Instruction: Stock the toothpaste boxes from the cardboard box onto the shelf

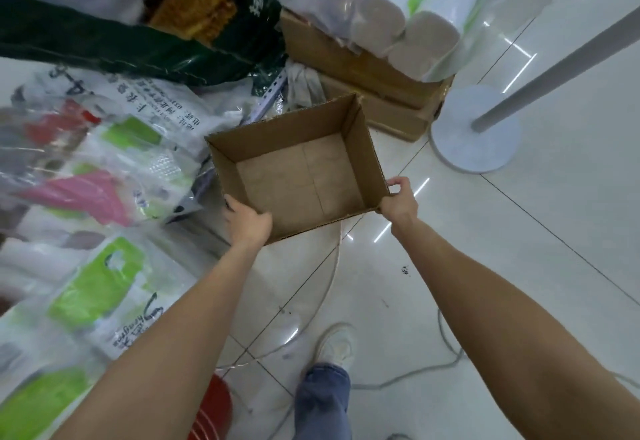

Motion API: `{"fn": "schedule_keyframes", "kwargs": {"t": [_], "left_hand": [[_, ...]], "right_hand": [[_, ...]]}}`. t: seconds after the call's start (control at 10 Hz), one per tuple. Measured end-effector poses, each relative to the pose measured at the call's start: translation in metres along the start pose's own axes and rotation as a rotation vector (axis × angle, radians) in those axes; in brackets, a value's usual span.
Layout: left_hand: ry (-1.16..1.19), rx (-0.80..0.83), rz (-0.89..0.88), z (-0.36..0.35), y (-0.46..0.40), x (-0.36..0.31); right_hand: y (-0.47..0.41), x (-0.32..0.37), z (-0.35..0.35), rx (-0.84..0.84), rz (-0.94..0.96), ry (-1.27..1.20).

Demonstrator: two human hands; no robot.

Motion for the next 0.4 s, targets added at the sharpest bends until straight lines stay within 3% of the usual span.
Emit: {"fn": "schedule_keyframes", "kwargs": {"t": [0.1,0.2,0.3,0.4], "left_hand": [[-0.135,0.045,0.046,0.0,-0.009,0.009],[-0.216,0.131,-0.137,-0.008,-0.01,0.005],[-0.207,0.163,-0.336,-0.003,0.014,-0.004],[-0.288,0.104,-0.468,0.014,0.046,-0.022]], "right_hand": [[-0.014,0.022,-0.032,0.082,0.073,-0.043],[-0.017,0.04,-0.055,0.249,0.142,-0.103],[0.006,0.042,-0.059,0.434,0.183,0.18],[0.031,0.058,-0.028,0.28,0.297,0.615]]}}
Point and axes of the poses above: each hand's wrist, its own y-axis away from the middle knuckle, its own z-axis out of the back of the hand, x = y × z, the point moved 7 cm from there along -y, towards the middle knuckle, and after that the axes turned 6 degrees about z, right-handed, at the moved point
